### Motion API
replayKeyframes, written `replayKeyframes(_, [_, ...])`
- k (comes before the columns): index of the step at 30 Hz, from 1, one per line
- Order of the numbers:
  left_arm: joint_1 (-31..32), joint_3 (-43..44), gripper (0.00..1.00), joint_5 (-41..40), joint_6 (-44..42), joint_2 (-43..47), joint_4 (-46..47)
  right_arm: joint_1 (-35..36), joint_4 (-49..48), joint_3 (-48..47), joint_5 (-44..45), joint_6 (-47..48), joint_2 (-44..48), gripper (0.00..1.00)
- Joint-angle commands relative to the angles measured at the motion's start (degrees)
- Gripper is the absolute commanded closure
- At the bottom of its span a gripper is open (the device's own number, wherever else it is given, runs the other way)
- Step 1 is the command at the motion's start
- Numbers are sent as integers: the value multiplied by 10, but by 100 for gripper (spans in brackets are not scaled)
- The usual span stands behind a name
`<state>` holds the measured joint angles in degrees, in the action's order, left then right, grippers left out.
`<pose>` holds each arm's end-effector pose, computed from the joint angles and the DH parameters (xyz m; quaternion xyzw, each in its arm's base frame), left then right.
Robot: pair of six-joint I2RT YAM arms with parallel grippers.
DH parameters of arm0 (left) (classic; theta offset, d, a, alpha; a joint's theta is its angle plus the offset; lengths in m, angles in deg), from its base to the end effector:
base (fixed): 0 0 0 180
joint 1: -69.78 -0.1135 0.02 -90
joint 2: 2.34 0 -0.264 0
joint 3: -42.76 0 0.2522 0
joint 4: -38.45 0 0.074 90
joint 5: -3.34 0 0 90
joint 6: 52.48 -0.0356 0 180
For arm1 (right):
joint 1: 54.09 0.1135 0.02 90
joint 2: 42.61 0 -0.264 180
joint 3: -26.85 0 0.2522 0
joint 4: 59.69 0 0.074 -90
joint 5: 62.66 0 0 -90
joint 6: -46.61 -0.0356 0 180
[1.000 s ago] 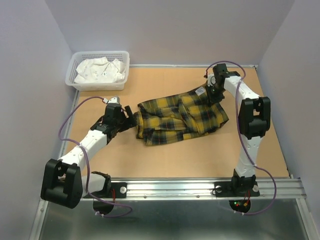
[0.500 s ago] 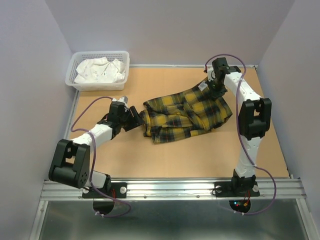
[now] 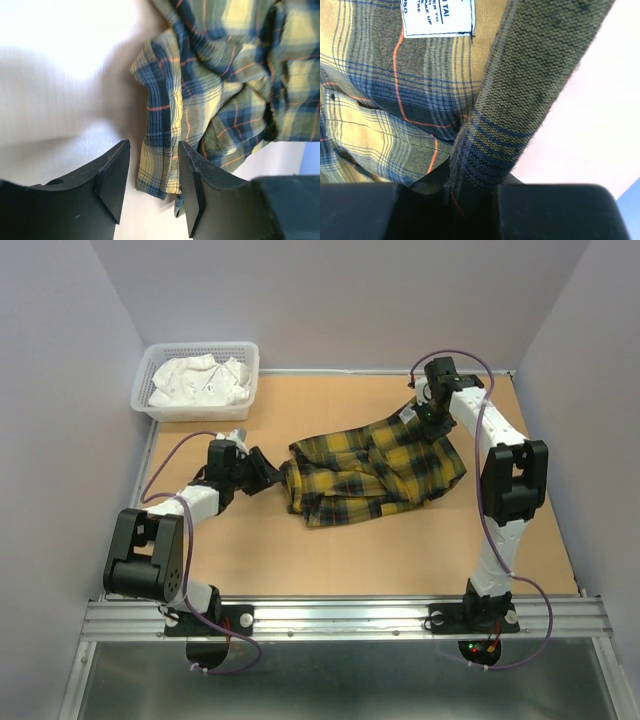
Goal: Fold and stack the long sleeve shirts
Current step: Fold the shirt
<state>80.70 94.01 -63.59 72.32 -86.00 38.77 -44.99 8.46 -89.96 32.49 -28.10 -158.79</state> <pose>0.2862 -0.0694 0.1840 -0.0827 0.8588 -0.3455 0.3691 0.4256 0.0649 0.2521 -0.1984 0.9596 -0.0545 0.1921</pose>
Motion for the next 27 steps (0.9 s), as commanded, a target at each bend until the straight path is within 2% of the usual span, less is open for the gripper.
replayKeyframes(1, [-23, -18, 46, 64, -11, 19, 56, 7, -23, 11, 12, 10, 45, 99])
replayKeyframes(13, [-21, 21, 50, 125, -17, -52, 74, 14, -25, 7, 19, 10, 44, 99])
replayKeyframes(15, [-22, 21, 52, 122, -12, -62, 76, 15, -26, 7, 20, 10, 40, 100])
replayKeyframes(16, [-21, 21, 56, 125, -8, -74, 80, 16, -26, 6, 20, 9, 40, 99])
replayKeyframes(23, [-20, 30, 59, 132, 2, -114, 88, 26, -26, 0, 34, 9, 38, 99])
replayKeyframes(25, [-18, 32, 65, 133, 3, -122, 89, 29, -25, -2, 36, 9, 38, 99])
replayKeyframes(27, [-14, 34, 66, 132, 7, -126, 90, 32, -25, -8, 40, 8, 38, 99])
